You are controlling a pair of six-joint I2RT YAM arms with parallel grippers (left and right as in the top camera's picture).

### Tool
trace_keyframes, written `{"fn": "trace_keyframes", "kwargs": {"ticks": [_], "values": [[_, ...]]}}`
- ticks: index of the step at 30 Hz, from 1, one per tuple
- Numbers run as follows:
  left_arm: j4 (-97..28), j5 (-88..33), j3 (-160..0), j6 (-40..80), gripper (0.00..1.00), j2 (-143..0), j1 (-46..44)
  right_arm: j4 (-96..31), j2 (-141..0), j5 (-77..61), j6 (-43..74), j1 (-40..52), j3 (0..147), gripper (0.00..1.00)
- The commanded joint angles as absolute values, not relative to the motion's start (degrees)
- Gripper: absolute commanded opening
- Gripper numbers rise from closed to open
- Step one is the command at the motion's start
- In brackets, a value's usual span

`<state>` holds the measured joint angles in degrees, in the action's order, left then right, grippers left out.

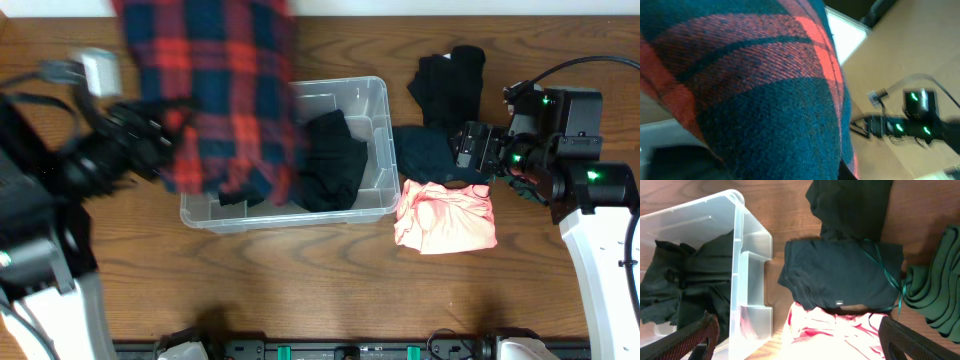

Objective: Pack container
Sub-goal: 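Lift the plaid shirt and drop it into the bin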

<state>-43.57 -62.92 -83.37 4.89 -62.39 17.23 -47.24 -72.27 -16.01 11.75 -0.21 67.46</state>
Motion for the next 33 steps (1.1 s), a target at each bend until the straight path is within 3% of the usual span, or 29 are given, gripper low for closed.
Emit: {"fn": "trace_keyframes", "kwargs": {"ticks": [1, 7, 12, 23, 33], "values": [[-45.78, -48.42, -82.70, 6.20, 0.06, -60.47, 8.38, -47.24, -72.29, -15.84, 12.38, -0.69, 68.36, 0.99], [-40.12, -33.50, -75.33, 12.36, 0.06, -61.89, -6.57, -47.24, -72.27, -15.84, 12.38, -0.69, 68.36, 0.99], [-29.34, -24.86, -66.59, 15.18, 0.06, -67.11, -12.19, -47.24, -72.29, -15.84, 12.38, -0.69, 68.36, 0.99], [-23.20, -14.17, -57.43, 24.10, 0.06, -82.81, -11.92, -47.24, -72.29, -15.84, 12.38, -0.69, 68.36, 0.99], [-28.84, -8.45, -57.43, 25.39, 0.06, -88.33, -11.90, -47.24, -72.29, -15.84, 12.38, -0.69, 68.36, 0.99]]}}
